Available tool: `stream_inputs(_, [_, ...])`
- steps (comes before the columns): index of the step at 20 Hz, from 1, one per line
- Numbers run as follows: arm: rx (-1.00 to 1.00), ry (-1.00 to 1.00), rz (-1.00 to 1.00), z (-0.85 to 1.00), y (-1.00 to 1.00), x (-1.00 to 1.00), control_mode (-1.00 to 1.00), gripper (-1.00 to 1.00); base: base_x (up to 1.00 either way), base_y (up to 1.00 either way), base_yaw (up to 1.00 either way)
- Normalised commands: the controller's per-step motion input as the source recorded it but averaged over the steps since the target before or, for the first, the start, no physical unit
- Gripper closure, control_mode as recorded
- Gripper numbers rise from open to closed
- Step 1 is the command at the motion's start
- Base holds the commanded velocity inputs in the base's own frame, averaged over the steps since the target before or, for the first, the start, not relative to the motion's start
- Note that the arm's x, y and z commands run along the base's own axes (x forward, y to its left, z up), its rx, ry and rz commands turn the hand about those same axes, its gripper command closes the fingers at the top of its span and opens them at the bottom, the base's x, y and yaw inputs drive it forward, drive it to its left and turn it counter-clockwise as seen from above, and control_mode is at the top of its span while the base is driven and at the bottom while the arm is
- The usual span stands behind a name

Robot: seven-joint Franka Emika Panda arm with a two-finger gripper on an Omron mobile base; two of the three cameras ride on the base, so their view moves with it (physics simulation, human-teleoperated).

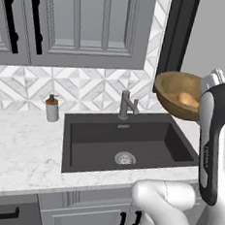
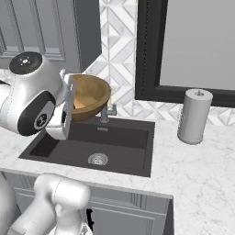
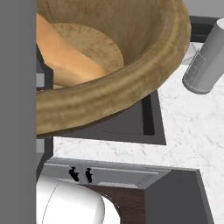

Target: Pick the squash from the sink and place it in the bowl. Then pick the bowl and place it in the microwave. Then close the microwave door and press the start button.

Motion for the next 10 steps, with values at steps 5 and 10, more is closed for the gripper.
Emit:
stream_inputs(5, [-0.02, 0.0, -0.01, 0.01, 0.09, -0.04, 1.0, 1.0, -0.36, 0.4, -0.01])
stream_inputs(10, [0.0, 0.0, 0.0, 0.0, 0.0, 0.0, 1.0, 1.0, -0.77, 0.93, 0.19])
